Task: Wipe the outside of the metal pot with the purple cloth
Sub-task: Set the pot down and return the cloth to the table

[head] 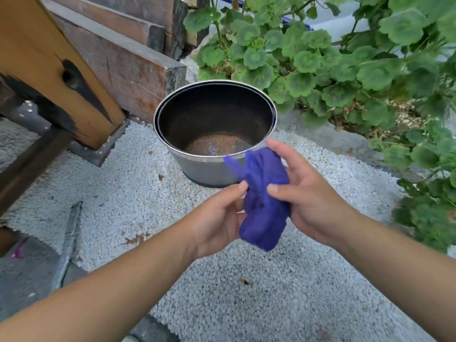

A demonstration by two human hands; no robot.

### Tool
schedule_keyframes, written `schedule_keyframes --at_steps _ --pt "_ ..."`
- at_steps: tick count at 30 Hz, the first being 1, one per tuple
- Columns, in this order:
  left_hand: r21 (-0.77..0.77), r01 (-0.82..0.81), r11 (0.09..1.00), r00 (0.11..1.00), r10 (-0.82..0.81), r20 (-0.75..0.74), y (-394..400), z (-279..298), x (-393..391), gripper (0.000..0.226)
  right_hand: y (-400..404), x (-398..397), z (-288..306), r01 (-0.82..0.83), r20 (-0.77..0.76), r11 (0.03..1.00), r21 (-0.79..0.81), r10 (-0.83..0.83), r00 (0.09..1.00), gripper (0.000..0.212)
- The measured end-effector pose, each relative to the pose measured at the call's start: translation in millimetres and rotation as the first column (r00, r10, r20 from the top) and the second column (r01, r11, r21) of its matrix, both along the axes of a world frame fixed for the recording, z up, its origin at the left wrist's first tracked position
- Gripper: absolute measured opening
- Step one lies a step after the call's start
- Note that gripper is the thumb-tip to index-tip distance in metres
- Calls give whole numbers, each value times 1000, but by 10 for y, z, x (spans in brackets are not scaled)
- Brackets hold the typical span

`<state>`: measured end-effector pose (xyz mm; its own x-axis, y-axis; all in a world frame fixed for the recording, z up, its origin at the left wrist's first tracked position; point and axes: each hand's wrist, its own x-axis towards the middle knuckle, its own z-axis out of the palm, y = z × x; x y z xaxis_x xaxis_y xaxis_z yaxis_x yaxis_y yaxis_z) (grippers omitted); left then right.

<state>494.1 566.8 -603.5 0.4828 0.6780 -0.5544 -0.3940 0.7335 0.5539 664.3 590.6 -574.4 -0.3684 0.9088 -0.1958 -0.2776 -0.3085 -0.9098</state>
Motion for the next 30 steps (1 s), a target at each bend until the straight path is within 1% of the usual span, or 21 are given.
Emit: schedule_keyframes --at_steps 1,2,3,5,6,8,9,12,14,15,16,18,19,20,21,22,23,25,27,29,30 --pt "9 -6 1000 999 6 43 -10 -28 3 41 -31 8 -37 -22 41 999 27 21 999 71" --pt "45 -14 999 999 13 30 -14 -55 -7 34 -42 32 -73 -23 84 999 45 19 996 74" --pt "93 -30 995 999 33 -30 -10 -63 -24 28 -45 66 -106 -3 114 999 44 -2 994 77" --pt "232 -57 971 966 112 -231 3 -93 -82 25 -43 130 -139 65 160 998 23 -68 985 83" --pt "341 -46 939 922 171 -347 18 -85 -118 25 -41 155 -150 95 198 995 28 -98 975 83" --pt "533 15 846 822 293 -488 62 -25 -184 19 -47 188 -189 110 284 992 56 -121 951 72" --pt "590 21 807 800 341 -494 94 24 -226 10 -51 209 -209 110 333 992 67 -127 934 62" --pt "681 -75 729 753 489 -440 213 231 -412 16 1 341 -216 96 487 993 65 -116 866 28" --pt "742 -139 656 738 568 -364 281 402 -546 10 61 473 -222 -7 588 1000 -28 22 808 16" --pt "767 -166 620 750 584 -310 302 506 -574 10 88 532 -220 -55 652 994 -91 101 751 14" --pt "788 -188 587 765 591 -258 317 602 -583 11 107 574 -215 -82 713 985 -150 165 682 19" --pt "829 -211 517 792 588 -165 328 826 -518 13 101 607 -189 -116 797 970 -213 241 554 50" --pt "851 -195 487 814 565 -136 329 940 -459 13 73 592 -142 -189 827 966 -178 251 504 69" --pt "876 -152 458 834 534 -135 332 1053 -387 13 42 532 -75 -314 839 944 -104 253 482 83" --pt "901 -84 425 843 512 -164 339 1156 -322 14 1 431 -12 -445 804 895 -19 279 525 91" --pt "921 -6 389 837 505 -208 347 1248 -263 14 -56 304 42 -538 719 840 62 336 608 95" --pt "931 60 359 820 514 -251 358 1324 -218 14 -115 169 71 -572 614 809 137 384 690 98" --pt "936 109 335 806 522 -280 405 1415 -199 11 -201 -102 117 -511 419 832 219 392 819 86" --pt "926 97 365 825 491 -280 446 1445 -273 10 -238 -339 186 -394 241 903 170 349 905 62" --pt "892 100 440 824 466 -322 508 1406 -409 12 -232 -501 235 -318 167 944 93 300 939 42" --pt "867 117 485 808 460 -367 540 1363 -473 10 -224 -555 242 -308 194 949 69 290 937 34"
